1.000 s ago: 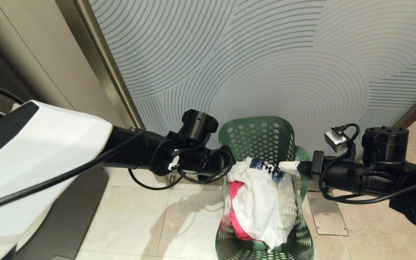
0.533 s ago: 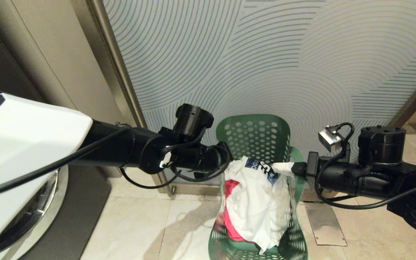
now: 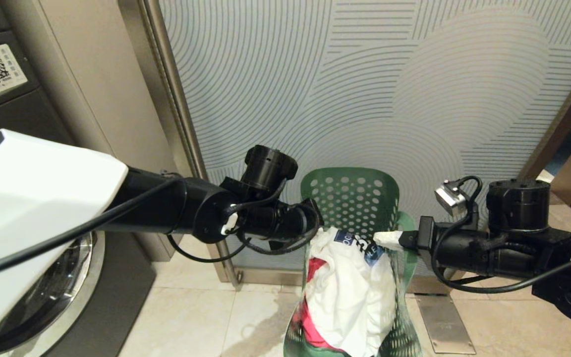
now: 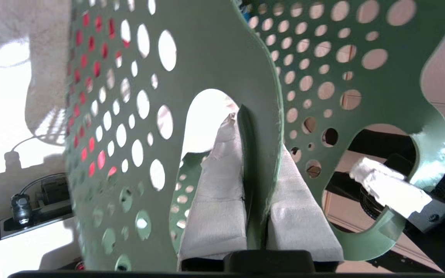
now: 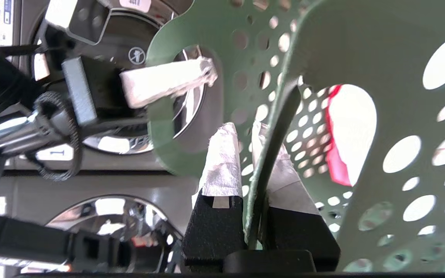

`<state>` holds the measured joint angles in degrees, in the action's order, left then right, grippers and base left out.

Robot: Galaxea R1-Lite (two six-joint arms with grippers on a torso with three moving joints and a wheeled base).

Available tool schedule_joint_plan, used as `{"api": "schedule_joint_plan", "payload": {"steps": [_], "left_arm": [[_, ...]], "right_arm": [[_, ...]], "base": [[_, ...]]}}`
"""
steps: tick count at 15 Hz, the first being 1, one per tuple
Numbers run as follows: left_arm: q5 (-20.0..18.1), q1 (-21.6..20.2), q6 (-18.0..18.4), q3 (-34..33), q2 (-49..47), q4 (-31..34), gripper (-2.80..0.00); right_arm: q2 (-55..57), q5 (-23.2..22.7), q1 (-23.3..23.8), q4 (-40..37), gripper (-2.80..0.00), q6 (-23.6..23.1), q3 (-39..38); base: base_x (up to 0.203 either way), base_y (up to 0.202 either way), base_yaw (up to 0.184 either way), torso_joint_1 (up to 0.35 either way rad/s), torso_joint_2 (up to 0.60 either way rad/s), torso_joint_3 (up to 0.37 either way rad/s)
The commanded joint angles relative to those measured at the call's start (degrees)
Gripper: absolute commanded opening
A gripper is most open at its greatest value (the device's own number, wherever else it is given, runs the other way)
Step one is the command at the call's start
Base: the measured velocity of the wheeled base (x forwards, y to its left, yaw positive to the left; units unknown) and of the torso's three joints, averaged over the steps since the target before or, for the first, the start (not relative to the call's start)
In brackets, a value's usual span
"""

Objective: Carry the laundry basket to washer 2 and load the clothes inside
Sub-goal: Pick up the clothes basket and put it beside the washing machine

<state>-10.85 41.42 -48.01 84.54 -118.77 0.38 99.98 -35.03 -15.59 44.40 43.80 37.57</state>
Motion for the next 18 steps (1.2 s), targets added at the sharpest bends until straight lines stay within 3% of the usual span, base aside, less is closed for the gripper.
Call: {"api": "schedule_joint_plan", "payload": {"steps": [1,11,18], "left_arm": [[0.0,0.2,-0.2,0.0,0.1,0.0,-2.80],[0.0,1.7,-0.3,-0.3,0.6,-0.2,-2.80],[0.0,2.4,-0.3,-0.2,0.3,-0.6,-2.80]], "right_arm": [[0.0,0.1,-0.1,0.3,-2.80,0.1,-0.1],[-0.9,0.1,-0.8,0.4,-2.80,0.3,-0.7],[-0.8,0.1,-1.1,0.3,-2.80,0.2,-1.1]], "base": [[0.000,0.000,0.000,0.006,0.01,0.208],[0.000,0.000,0.000,0.001,0.00,0.196],[0.000,0.000,0.000,0.000,0.00,0.020]]}}
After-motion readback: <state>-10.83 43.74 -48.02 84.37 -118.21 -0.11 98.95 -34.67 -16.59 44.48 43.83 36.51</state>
